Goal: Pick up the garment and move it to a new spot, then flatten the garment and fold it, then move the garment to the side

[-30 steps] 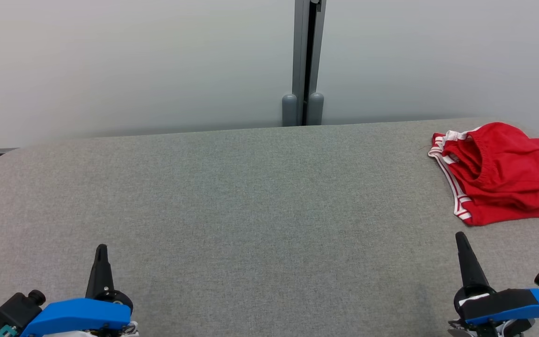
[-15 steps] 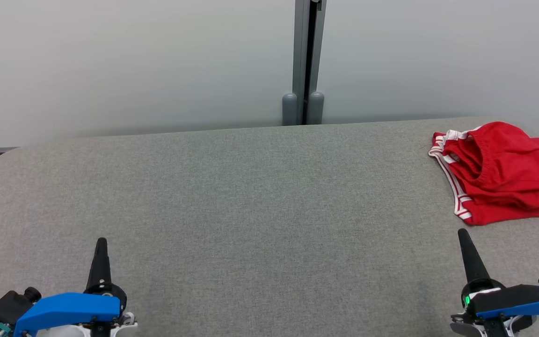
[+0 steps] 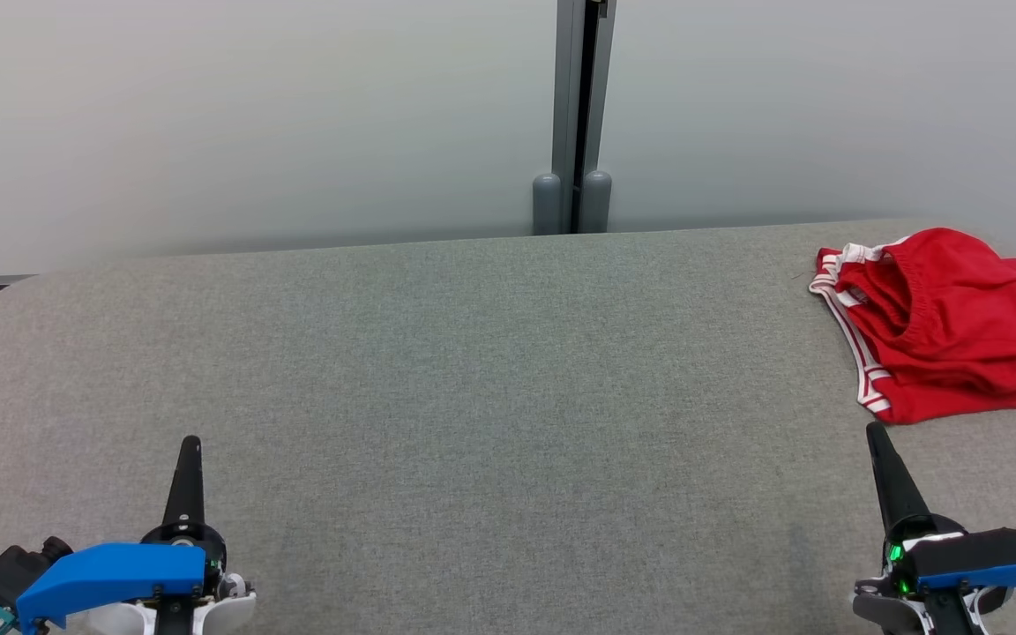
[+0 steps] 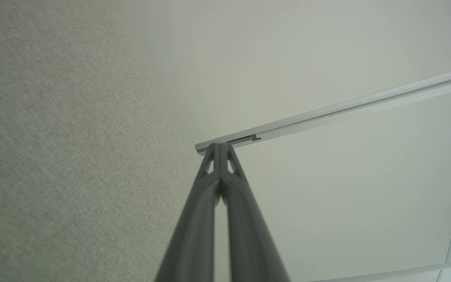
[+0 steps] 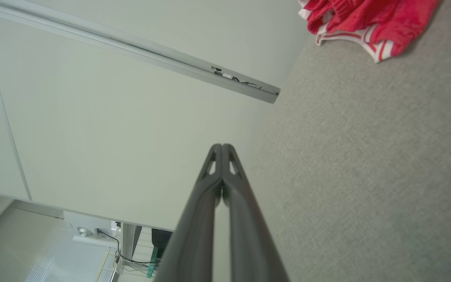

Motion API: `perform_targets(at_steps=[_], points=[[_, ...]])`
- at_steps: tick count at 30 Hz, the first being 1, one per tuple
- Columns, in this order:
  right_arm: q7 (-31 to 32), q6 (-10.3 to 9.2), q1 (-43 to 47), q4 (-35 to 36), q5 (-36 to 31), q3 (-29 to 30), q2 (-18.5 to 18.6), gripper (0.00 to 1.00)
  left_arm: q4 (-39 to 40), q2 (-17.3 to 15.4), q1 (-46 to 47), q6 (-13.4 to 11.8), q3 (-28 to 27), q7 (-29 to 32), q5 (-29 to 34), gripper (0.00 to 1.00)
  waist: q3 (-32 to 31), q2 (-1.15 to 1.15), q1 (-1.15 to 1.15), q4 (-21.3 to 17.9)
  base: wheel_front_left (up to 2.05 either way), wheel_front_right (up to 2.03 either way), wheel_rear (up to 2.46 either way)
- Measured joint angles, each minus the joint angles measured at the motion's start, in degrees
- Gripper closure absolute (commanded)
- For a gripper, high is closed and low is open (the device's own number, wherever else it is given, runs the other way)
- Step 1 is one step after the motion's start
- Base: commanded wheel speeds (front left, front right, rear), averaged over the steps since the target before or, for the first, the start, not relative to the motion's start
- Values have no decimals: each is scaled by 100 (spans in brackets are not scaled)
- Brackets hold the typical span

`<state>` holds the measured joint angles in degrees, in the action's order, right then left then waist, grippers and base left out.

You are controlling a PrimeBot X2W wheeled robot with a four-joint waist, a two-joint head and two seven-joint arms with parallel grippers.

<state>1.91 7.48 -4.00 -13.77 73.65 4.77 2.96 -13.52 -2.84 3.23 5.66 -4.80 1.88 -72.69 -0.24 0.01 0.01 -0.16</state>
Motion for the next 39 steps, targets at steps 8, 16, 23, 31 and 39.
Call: perform_targets(at_steps=[8, 16, 23, 31, 39], points=[[107, 0, -46, -3, 438, 42, 0, 100, -15, -1, 58, 42, -34, 107, -463, 100, 9, 0, 0, 3, 0, 0, 0], [207, 0, -86, -9, 808, 80, -1, 100, -25, -1, 121, 74, -68, 208, -851, 100, 16, 0, 0, 6, 0, 0, 0], [277, -1, -112, -11, 1111, 110, -1, 100, -33, -1, 167, 96, -99, 278, -1170, 100, 23, 0, 0, 9, 0, 0, 0], [358, 0, -161, -13, 1440, 137, -2, 100, -42, -2, 200, 130, -133, 363, -1518, 100, 31, 0, 0, 12, 0, 0, 0], [450, 0, -177, -18, 1748, 168, -2, 100, -52, -2, 251, 146, -163, 445, -1847, 100, 39, -1, -1, 15, 0, 0, 0]])
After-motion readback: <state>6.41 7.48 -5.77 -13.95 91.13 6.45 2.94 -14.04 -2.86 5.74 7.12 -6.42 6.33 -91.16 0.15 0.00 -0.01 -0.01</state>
